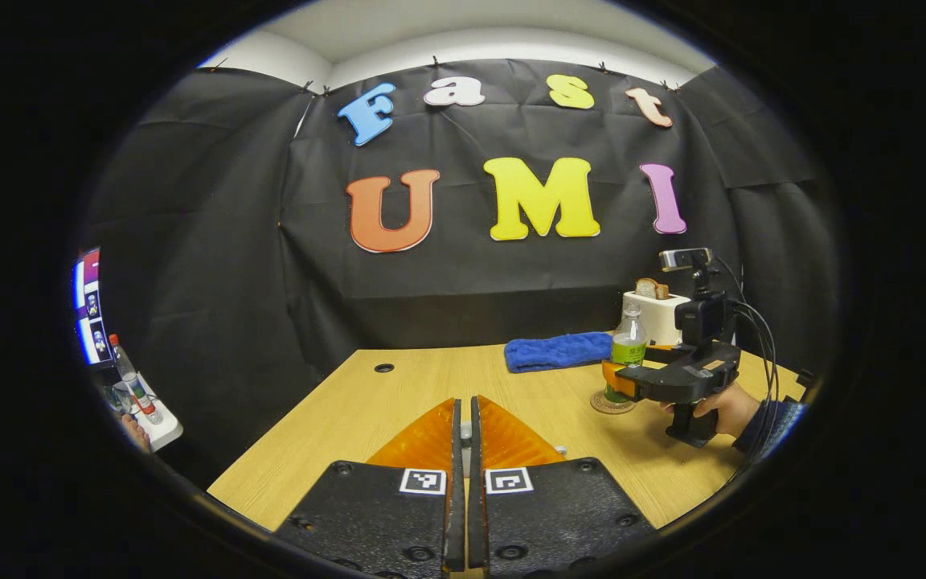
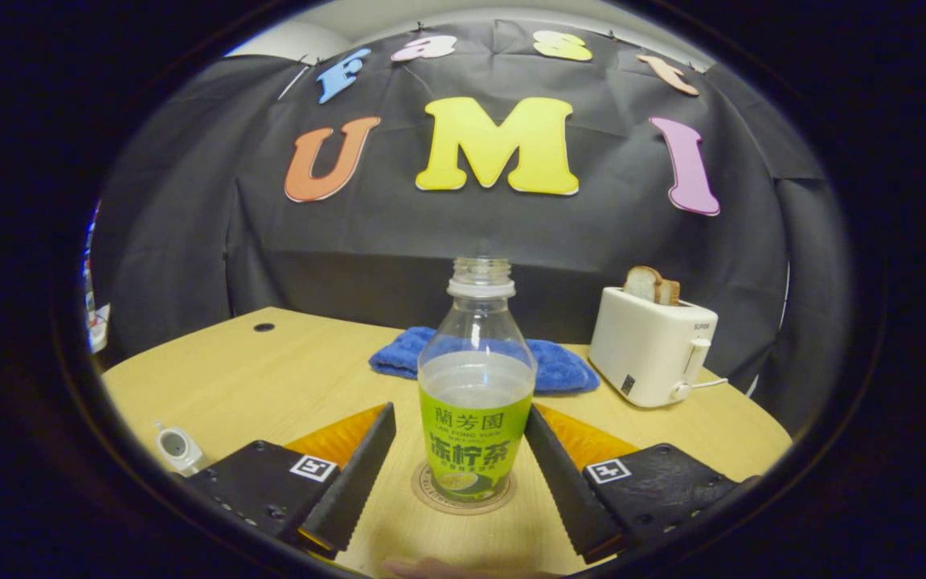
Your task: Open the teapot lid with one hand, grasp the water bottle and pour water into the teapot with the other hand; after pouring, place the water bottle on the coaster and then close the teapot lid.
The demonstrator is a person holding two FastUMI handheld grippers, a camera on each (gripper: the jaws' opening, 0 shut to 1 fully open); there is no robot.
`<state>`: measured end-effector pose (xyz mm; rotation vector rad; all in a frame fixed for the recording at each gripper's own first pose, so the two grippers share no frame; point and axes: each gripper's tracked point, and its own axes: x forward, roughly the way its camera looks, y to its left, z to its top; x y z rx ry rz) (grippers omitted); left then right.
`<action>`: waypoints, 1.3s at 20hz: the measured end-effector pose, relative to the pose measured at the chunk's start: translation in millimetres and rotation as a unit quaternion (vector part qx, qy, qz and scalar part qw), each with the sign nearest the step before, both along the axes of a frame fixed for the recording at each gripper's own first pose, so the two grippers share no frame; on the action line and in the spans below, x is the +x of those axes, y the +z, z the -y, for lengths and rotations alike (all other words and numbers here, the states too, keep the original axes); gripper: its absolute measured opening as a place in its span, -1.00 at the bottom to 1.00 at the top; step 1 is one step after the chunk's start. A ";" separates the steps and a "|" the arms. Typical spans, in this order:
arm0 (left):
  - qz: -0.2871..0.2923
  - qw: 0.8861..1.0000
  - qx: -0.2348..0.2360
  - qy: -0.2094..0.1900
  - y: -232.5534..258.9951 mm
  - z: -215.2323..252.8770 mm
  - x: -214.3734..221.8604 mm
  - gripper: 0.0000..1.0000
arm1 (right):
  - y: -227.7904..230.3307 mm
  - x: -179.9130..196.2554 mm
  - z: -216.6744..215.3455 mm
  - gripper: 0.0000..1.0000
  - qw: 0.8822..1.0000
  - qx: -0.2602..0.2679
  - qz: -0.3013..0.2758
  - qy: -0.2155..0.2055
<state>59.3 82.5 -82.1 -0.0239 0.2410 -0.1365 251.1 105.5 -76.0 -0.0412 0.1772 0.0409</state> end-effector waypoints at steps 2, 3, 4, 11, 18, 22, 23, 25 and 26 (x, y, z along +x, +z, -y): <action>0.007 1.000 0.002 -0.011 -1.5 9.9 4.2 -0.90 | 4.9 -14.0 8.7 0.92 1.000 -0.002 0.012 -0.005; 0.006 1.000 0.000 -0.014 -4.5 14.7 6.6 -0.89 | 8.6 -22.5 14.3 0.92 1.000 -0.003 0.020 -0.009; 0.002 1.000 -0.001 -0.017 -9.3 17.8 8.0 -0.90 | 12.4 -30.9 21.1 0.97 0.999 -0.002 0.030 -0.013; -0.022 0.999 -0.008 -0.022 -49.0 41.3 33.9 -0.89 | 17.8 -97.1 67.7 0.91 0.997 0.001 0.065 -0.037; -0.050 0.998 -0.044 -0.012 -98.0 50.6 68.6 -0.89 | 0.7 -145.8 100.1 0.90 0.998 0.012 0.046 -0.052; -0.047 0.997 -0.055 -0.021 -103.2 61.5 70.8 -0.89 | -5.3 -155.2 112.6 0.91 0.998 0.007 0.034 -0.060; -0.039 0.998 -0.052 -0.021 -102.5 61.2 71.9 -0.89 | -3.3 -155.3 115.4 0.91 0.997 0.008 0.033 -0.063; -0.031 0.998 -0.047 -0.033 -102.7 68.1 73.2 -0.89 | 1.3 -154.4 119.9 0.84 0.997 0.017 0.038 -0.066; -0.034 0.998 -0.045 -0.031 -105.7 67.4 73.9 -0.89 | 0.3 -153.5 121.5 0.91 0.997 0.020 0.037 -0.065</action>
